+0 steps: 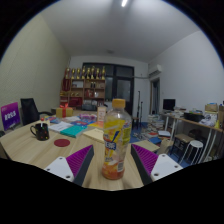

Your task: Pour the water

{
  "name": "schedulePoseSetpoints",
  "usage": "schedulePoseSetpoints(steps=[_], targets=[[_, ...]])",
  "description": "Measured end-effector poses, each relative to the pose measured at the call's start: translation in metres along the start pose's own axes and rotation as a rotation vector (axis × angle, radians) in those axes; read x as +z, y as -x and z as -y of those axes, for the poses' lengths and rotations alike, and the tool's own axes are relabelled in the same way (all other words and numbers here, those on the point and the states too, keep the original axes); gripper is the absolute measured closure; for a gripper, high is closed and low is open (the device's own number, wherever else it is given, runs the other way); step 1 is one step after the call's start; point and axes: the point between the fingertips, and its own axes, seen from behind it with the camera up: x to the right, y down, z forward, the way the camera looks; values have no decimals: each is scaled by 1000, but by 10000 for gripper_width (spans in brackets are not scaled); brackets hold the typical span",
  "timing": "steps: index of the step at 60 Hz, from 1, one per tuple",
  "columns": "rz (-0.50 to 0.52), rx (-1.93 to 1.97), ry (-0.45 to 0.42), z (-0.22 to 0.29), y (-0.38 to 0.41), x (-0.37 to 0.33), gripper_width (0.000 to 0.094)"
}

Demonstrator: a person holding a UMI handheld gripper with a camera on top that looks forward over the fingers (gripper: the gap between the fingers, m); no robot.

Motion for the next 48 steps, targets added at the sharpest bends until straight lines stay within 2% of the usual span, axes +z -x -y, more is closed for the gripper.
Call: schedulePoseSetpoints(steps=[10, 15, 27, 34, 36, 37, 43, 48], targets=[[-24, 12, 2, -4, 0, 49, 97], [-69, 23, 7, -8, -8, 60, 432], [-80, 19, -35, -6, -3, 62, 486], [-75, -92, -15, -3, 7, 59, 570], [-79, -161, -21, 7, 2, 55, 556], [-87, -207, -28, 12, 9, 57, 598], [-129, -497, -83, 60, 27, 62, 597], [-117, -693, -136, 103, 56, 72, 600]])
